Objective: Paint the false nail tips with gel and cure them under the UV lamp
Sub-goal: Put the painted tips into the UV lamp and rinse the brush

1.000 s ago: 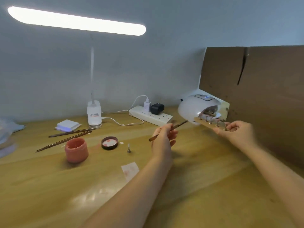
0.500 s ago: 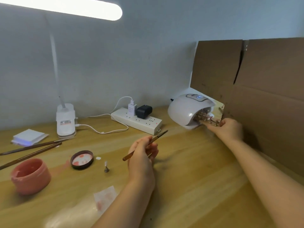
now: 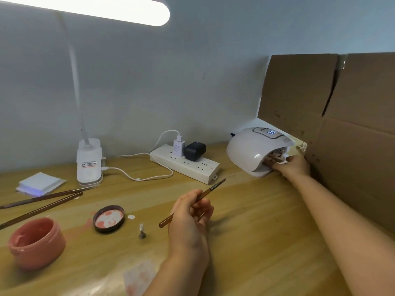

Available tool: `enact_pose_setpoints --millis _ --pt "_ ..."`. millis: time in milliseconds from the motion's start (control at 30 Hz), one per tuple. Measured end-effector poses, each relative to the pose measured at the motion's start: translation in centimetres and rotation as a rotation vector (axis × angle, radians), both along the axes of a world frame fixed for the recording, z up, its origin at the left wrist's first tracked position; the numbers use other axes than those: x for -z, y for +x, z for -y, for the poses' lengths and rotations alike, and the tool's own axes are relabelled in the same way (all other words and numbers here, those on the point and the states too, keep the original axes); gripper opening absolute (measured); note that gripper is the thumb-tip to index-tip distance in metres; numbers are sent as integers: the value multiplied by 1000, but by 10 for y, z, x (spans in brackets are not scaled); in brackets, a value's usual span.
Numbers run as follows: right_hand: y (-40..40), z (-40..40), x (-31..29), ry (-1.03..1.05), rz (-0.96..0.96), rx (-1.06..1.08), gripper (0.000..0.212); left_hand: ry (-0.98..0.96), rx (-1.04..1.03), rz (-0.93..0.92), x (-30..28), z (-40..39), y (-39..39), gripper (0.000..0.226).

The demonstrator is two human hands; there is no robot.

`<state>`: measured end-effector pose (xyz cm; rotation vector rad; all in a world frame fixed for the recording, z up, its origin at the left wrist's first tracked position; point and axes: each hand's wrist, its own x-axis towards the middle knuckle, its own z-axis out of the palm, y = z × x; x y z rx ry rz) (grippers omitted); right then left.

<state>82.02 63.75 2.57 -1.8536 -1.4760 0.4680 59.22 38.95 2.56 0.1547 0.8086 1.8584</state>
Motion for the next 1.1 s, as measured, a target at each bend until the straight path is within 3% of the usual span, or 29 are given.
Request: enact_pose_setpoints --millis 100,167,233,367,533,867,933,1000,1033,1100 --pt "11 14 -11 221 49 -13 22 5 0 0 0 1 1 12" --pt "12 21 -25 475 111 -107 15 10 2 -9 0 1 1 12" --pt "3 19 -42 575 150 -226 7 17 -2 -13 0 1 1 11" --pt "-25 -1 -67 282 133 -368 45 22 -8 -5 2 0 1 10" --pt "-37 -25 -83 73 496 -377 62 31 -12 6 3 0 1 9" --pt "-35 -48 -81 110 340 -329 64 24 -15 11 3 -1 1 9" --pt "-30 -28 -61 296 108 -323 55 25 -16 9 3 -1 1 10" --pt "-20 0 -35 506 -30 -264 33 23 -14 3 2 0 2 9" --pt "-14 12 -22 555 -9 -229 22 24 -12 0 2 0 2 9" --pt "-2 25 -5 506 87 -151 21 22 -11 -5 1 0 3 9"
